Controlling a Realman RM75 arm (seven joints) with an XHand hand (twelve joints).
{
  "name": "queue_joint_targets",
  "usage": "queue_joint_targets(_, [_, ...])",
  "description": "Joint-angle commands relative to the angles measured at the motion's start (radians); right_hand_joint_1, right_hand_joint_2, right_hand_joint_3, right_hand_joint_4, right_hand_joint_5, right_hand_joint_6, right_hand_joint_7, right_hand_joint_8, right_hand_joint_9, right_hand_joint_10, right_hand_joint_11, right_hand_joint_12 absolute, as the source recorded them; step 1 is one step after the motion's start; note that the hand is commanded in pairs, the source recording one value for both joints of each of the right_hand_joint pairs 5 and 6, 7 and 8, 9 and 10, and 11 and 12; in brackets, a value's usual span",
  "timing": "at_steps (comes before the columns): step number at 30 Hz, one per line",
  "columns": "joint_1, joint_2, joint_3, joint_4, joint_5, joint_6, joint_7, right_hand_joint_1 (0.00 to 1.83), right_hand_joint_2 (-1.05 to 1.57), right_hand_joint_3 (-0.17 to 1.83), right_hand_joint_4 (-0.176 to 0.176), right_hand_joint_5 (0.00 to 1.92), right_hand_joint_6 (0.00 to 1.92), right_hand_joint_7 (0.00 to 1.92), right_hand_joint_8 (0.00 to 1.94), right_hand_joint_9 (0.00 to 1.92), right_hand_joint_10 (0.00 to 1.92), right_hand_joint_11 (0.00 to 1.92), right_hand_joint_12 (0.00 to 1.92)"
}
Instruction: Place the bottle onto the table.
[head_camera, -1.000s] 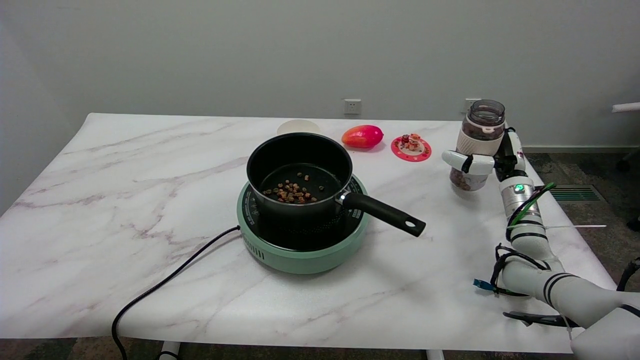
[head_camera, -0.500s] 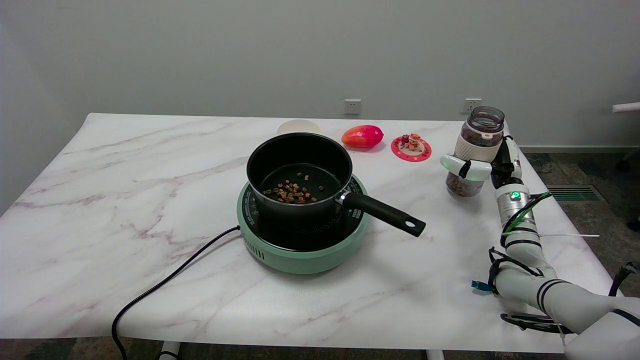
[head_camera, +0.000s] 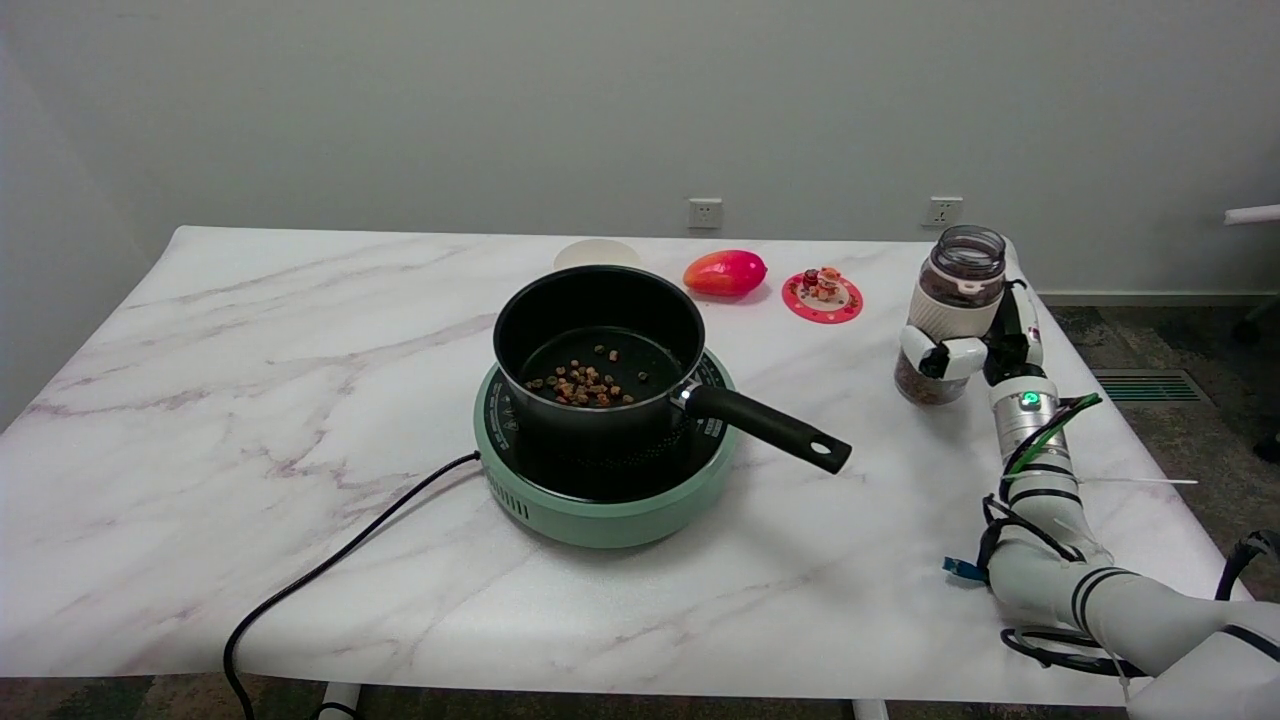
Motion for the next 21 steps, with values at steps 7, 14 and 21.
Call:
queue_joint_targets(7, [-0.006,0.001,0.008,-0.001,0.005,0.018,0.003,1.40,-0.37,1.44,0.000,0.66,0.66,1.17,1.17,1.00,1.00,0.77,0.77])
queue_joint_targets(14, [-0.016,0.019,0.011,0.005,0.005,0.026,0.003,1.34,-0.54,1.44,0.000,0.64,0.64,1.13,1.13,0.95,0.95,0.74,0.74])
queue_joint_targets(21, [-0.043,0.045,0.014,0.023,0.005,0.035,0.016,1.30,-0.65,1.33,0.000,0.54,0.54,1.06,1.06,0.87,0.87,0.70,0.70])
